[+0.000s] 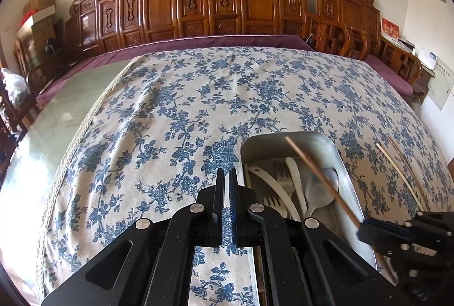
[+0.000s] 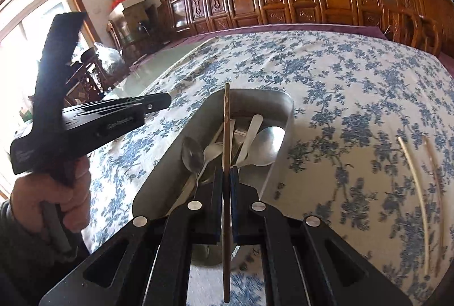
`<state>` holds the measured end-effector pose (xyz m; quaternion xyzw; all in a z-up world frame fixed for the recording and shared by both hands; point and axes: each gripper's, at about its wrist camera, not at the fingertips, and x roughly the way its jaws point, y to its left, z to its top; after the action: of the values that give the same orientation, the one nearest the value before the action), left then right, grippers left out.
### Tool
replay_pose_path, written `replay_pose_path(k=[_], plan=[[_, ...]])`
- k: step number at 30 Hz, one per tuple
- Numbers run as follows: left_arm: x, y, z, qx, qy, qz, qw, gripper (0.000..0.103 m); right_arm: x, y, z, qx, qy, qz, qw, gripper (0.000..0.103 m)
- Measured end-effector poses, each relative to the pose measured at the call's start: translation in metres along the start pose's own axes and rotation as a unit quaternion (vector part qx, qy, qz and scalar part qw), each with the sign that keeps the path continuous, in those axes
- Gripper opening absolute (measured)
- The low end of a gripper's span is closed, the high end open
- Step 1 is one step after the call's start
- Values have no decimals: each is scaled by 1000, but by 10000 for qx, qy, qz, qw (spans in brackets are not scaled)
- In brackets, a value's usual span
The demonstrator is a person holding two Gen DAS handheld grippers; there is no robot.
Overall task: Organize utensils
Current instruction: 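Lower the wooden chopstick into the grey tray and open the right tool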
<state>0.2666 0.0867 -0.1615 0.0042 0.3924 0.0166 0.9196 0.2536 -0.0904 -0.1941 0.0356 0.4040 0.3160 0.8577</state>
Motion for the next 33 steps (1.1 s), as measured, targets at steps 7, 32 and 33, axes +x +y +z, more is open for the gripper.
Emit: replay_pose_path(k=[7,32,33], plan=[[-2,2,0,-11,-27,21,10000,2,25,3,1,262,149,5,9995,6],[-8,-16,3,-3,-77,-137,9999,20,-22,-19,11,-99,-304,-135,9994,10],[-9,-19,3,15,-89,-168,9998,22,-31,-25,13,-146,-343,-202,9991,9]])
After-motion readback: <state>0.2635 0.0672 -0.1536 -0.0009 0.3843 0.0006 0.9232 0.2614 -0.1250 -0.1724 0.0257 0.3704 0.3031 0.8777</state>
